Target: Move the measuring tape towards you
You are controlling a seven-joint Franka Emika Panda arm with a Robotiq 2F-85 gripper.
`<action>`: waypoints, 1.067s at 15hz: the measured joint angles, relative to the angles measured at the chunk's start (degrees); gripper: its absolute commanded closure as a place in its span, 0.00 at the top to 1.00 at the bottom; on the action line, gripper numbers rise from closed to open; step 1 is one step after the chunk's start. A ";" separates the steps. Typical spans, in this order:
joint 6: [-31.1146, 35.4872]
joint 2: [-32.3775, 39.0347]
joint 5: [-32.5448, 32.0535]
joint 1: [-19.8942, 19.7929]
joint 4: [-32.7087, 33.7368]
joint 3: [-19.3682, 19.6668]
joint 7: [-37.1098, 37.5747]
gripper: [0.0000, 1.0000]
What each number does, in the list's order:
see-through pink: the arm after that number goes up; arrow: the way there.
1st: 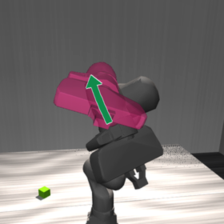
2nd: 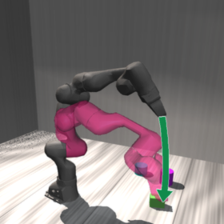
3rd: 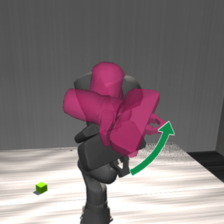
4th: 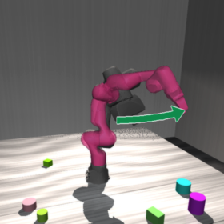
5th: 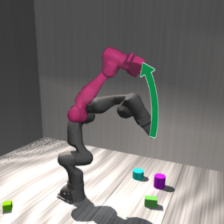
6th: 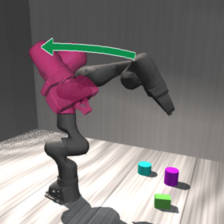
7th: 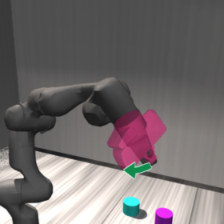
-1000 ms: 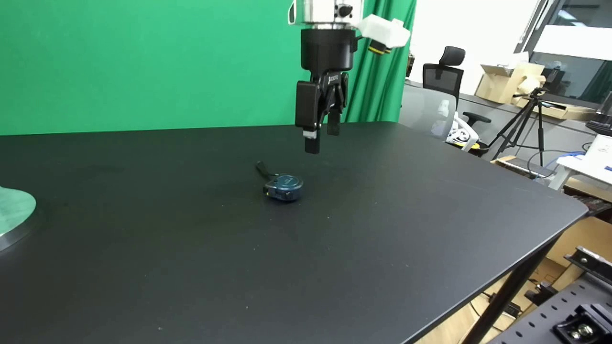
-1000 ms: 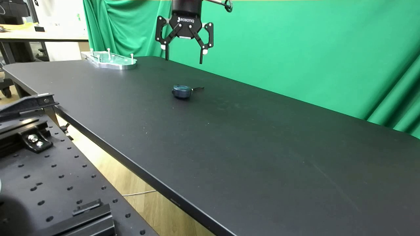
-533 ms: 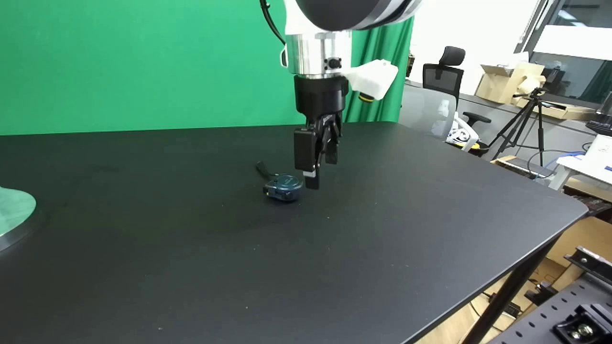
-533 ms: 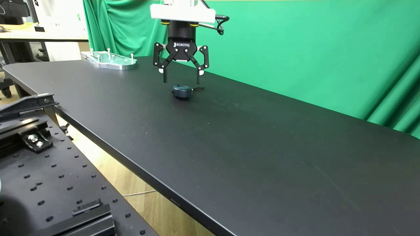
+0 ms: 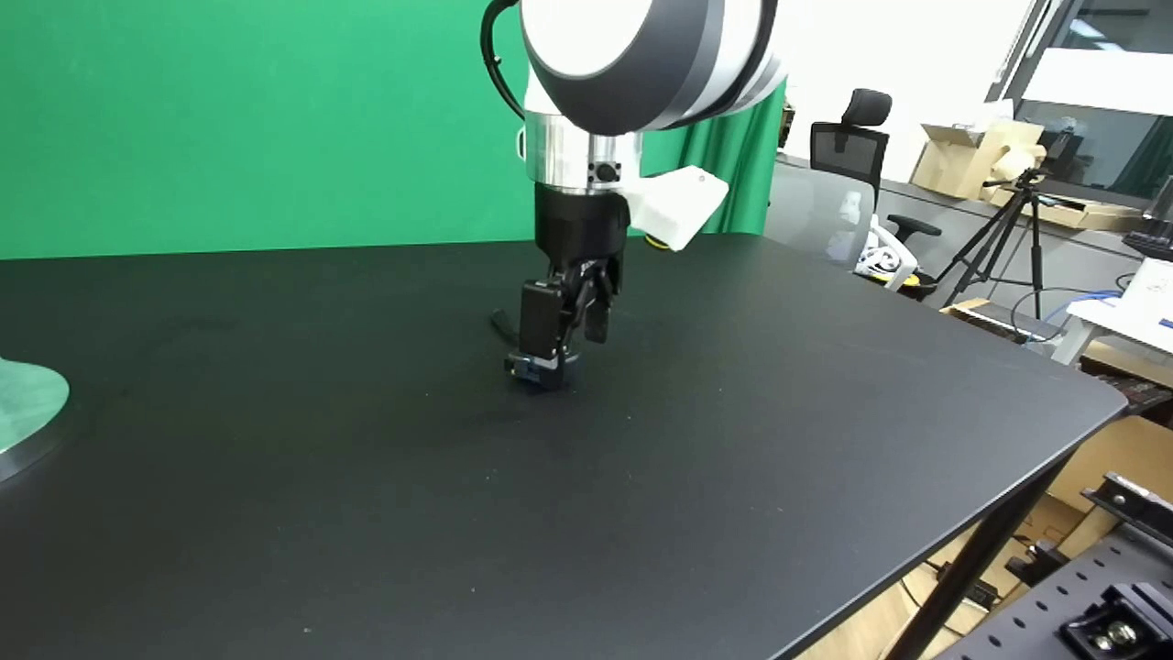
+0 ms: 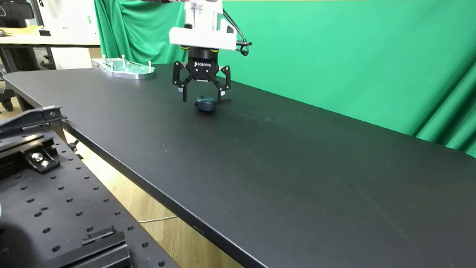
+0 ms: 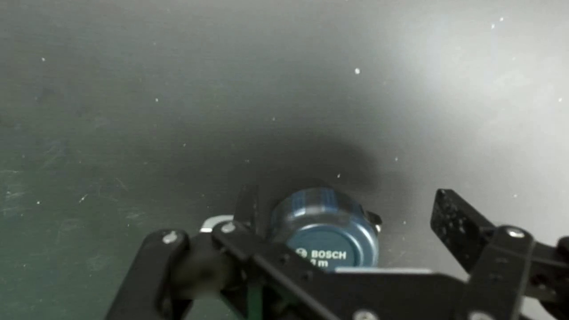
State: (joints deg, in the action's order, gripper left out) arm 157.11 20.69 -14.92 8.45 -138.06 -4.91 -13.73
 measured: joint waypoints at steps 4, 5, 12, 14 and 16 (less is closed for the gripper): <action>3.76 2.35 1.41 0.00 2.16 -0.09 0.00 0.75; 4.24 2.86 1.44 0.00 2.75 -0.07 0.01 0.69; 4.97 5.13 2.70 0.00 5.57 -0.38 -0.02 0.44; 4.97 5.16 3.04 0.00 5.77 -0.61 0.02 0.44; 4.95 4.78 3.95 0.00 5.80 -0.85 0.09 0.44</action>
State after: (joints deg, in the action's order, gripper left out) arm 162.06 25.47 -10.97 8.46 -132.27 -5.75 -13.65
